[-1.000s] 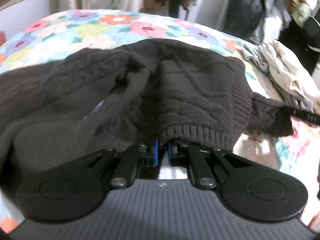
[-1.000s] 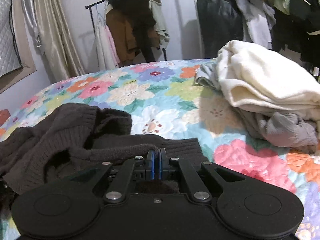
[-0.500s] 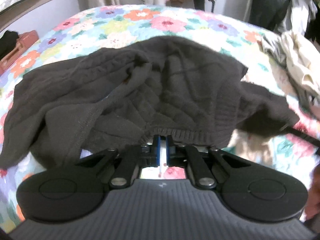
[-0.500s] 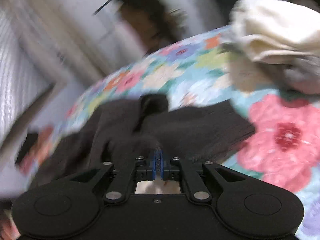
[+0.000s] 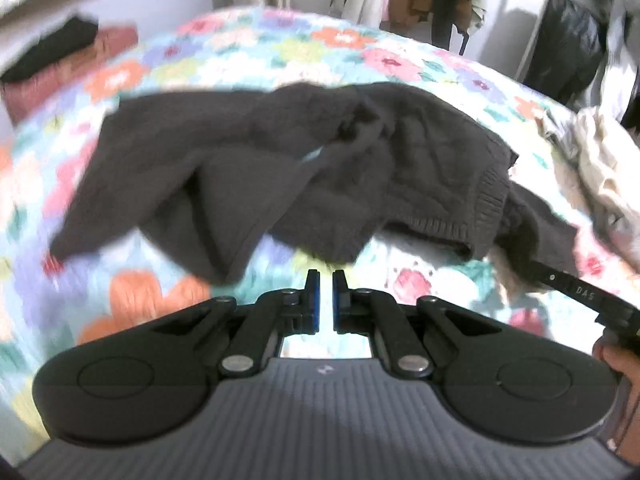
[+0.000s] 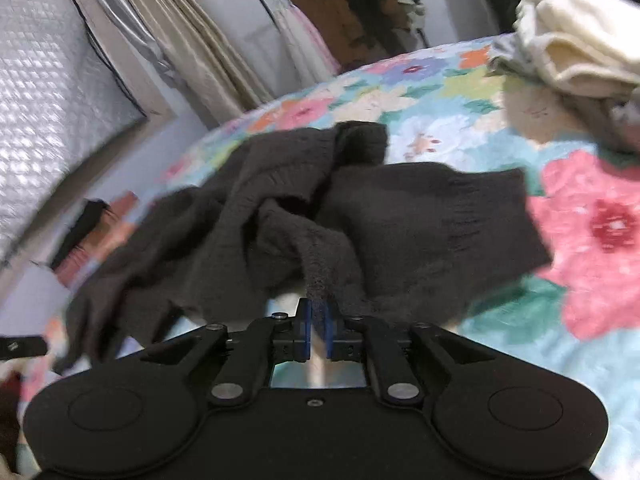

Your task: Fold clothes

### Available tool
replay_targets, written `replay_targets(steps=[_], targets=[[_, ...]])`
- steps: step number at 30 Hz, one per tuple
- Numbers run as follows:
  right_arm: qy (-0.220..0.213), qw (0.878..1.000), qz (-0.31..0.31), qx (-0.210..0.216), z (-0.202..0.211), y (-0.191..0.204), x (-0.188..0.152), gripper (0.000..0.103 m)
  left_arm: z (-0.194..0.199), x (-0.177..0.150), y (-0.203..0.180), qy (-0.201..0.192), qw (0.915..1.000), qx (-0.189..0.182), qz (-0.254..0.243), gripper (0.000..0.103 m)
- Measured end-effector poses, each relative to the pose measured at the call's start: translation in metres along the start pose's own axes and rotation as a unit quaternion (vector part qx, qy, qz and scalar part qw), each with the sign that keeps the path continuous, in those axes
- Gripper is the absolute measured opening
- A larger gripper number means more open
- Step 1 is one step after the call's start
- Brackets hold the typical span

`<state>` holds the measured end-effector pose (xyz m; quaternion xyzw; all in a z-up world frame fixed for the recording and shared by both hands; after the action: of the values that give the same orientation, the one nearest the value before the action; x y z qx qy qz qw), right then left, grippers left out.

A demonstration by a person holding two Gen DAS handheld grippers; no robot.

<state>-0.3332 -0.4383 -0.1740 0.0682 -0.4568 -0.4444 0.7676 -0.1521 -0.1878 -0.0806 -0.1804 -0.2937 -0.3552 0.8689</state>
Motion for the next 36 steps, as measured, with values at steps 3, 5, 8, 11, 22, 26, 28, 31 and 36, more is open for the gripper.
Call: replay_targets(steps=[3,5,8,11,22,26,28,31,36], targets=[[-0.004,1.0,-0.006,-0.027,0.018,0.013,0.004,0.016,0.02,0.014,0.012,-0.017,0.9991,-0.005,-0.038,0.008],[0.012,0.999,0.033,-0.04,0.033,0.038,0.011,0.017,0.033,0.024,0.021,-0.029,0.9975,-0.008,-0.064,0.02],[0.038,0.991,0.12,-0.035,0.061,0.095,0.03,0.026,0.052,0.039,0.032,-0.047,0.9933,-0.011,-0.105,0.063],[0.091,0.95,0.291,-0.072,0.088,0.158,0.037,0.053,0.057,0.055,0.047,-0.057,0.9861,-0.023,-0.154,0.069],[0.173,0.967,0.176,-0.07,0.027,0.186,0.065,0.064,-0.042,0.087,0.109,-0.044,0.98,-0.153,-0.119,0.069],[0.179,0.984,0.013,-0.007,-0.037,0.153,0.018,0.064,-0.082,0.082,0.096,-0.04,0.9705,-0.174,-0.161,0.069],[0.181,0.983,-0.042,0.002,-0.066,0.138,-0.007,0.064,-0.102,0.079,0.092,-0.036,0.9676,-0.185,-0.168,0.069],[0.17,0.98,-0.102,0.003,-0.09,0.122,-0.035,0.064,-0.119,0.065,0.086,-0.02,0.9637,-0.208,-0.166,0.072],[0.106,0.986,-0.132,0.014,-0.097,0.119,-0.047,0.064,-0.124,0.05,0.073,-0.014,0.9579,-0.196,-0.21,0.095]])
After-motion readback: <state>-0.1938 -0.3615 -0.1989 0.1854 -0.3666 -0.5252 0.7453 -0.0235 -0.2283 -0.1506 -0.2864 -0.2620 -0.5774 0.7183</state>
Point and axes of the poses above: each gripper's, at about its wrist camera, not at the fingertips, and z roughly against the way its jaws point, y to its left, x to its top, the point moved 5 cm from there along -z, roughly the way its jaws point, and after that the axes turned 6 degrees about -z, right-handed, at the moved point
